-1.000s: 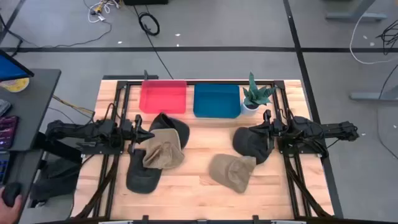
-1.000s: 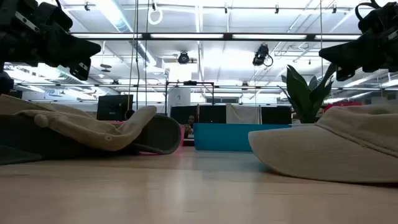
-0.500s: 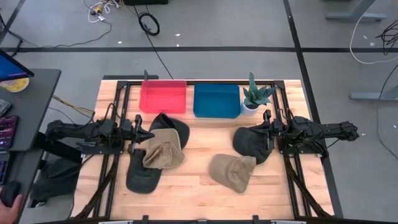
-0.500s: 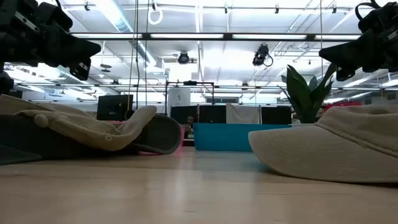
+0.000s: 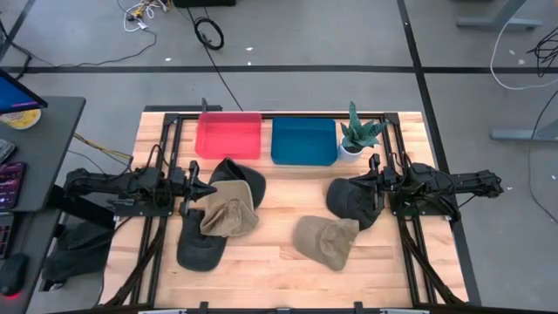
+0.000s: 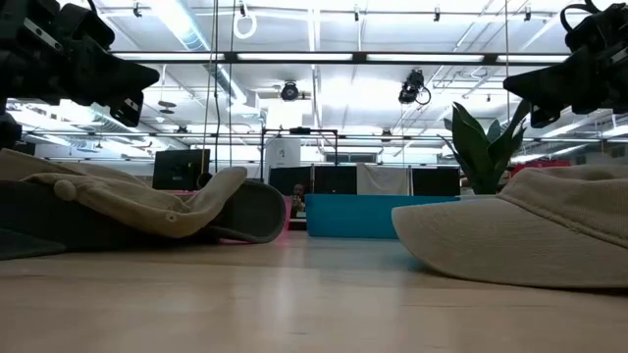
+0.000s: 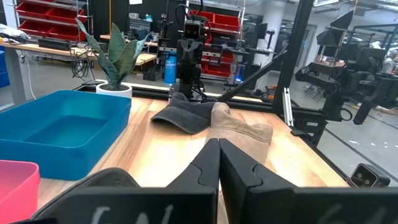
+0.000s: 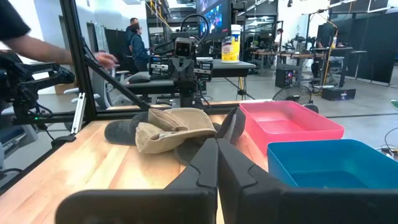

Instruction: Pick & Place hat

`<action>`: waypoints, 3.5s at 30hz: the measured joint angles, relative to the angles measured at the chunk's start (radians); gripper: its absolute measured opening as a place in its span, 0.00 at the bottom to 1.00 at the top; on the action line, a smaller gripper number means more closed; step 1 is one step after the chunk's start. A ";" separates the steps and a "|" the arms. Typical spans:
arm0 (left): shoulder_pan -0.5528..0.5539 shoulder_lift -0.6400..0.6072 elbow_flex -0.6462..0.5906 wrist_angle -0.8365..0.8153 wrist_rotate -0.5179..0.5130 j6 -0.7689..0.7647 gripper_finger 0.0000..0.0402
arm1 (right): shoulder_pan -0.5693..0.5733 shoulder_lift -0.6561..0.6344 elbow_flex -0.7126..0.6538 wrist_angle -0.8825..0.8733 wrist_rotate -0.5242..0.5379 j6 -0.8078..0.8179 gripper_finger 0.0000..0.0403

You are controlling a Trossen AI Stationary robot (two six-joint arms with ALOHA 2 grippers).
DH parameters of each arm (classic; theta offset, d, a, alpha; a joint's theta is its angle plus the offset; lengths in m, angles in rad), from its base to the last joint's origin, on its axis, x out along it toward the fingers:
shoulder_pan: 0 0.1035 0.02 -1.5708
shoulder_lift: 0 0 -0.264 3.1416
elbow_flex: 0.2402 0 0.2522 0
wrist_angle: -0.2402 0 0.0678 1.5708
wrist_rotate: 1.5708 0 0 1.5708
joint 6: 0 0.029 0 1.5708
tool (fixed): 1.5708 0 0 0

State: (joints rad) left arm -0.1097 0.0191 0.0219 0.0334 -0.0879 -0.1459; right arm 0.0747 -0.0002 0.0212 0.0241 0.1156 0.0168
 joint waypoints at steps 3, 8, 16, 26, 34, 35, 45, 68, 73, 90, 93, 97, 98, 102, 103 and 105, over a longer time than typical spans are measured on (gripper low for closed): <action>0.000 0.000 0.000 0.000 0.000 0.000 0.02 | 0.000 0.000 0.000 0.000 0.000 0.000 0.00; 0.000 0.000 0.000 0.000 0.000 0.000 0.02 | 0.000 0.000 0.000 0.000 0.000 0.000 0.00; 0.000 0.000 0.000 0.000 0.000 0.000 0.02 | 0.000 0.000 0.000 0.000 0.000 0.000 0.00; 0.000 0.000 0.000 0.000 0.000 0.000 0.02 | 0.000 0.000 0.000 0.000 0.000 0.000 0.00; 0.000 0.000 0.000 0.000 0.000 0.000 0.02 | 0.000 0.000 0.000 0.006 0.000 0.001 0.00; 0.000 0.000 0.000 0.000 0.000 0.000 0.02 | 0.000 0.000 0.000 0.012 0.000 0.001 0.00; 0.000 0.000 0.000 0.000 -0.084 0.094 0.02 | 0.000 0.000 0.000 0.008 0.000 0.217 0.00; 0.002 0.001 0.000 0.345 -0.584 0.050 0.02 | -0.010 0.101 0.000 0.132 0.162 0.466 0.00; 0.002 0.001 0.029 0.550 -0.644 0.194 0.02 | -0.019 0.168 0.070 0.290 0.159 0.305 0.00; 0.002 0.525 0.664 0.285 -0.739 0.274 0.02 | -0.046 0.499 0.702 0.170 0.410 -0.180 0.00; 0.002 0.615 0.807 0.077 -0.747 0.245 0.02 | -0.058 0.518 0.803 0.063 0.427 -0.166 0.00; 0.002 0.693 0.924 -0.140 -0.750 0.186 0.02 | -0.070 0.531 0.915 -0.137 0.427 -0.072 0.00; 0.002 0.708 0.934 -0.146 -0.750 0.181 0.02 | -0.070 0.531 0.930 -0.173 0.427 -0.042 0.00; 0.002 0.762 0.940 -0.151 -0.751 0.095 0.02 | -0.070 0.531 0.940 -0.214 0.427 0.006 0.00; 0.002 0.773 0.940 -0.153 -0.756 0.068 0.02 | -0.070 0.531 0.939 -0.215 0.427 0.005 0.00; 0.009 0.794 0.940 -0.168 -0.790 0.006 0.03 | -0.070 0.531 0.935 -0.218 0.427 0.002 0.00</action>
State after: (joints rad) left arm -0.1006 0.8135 0.9615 -0.1343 -0.8781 -0.1404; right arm 0.0051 0.5312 0.9558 -0.1938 0.5423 0.0189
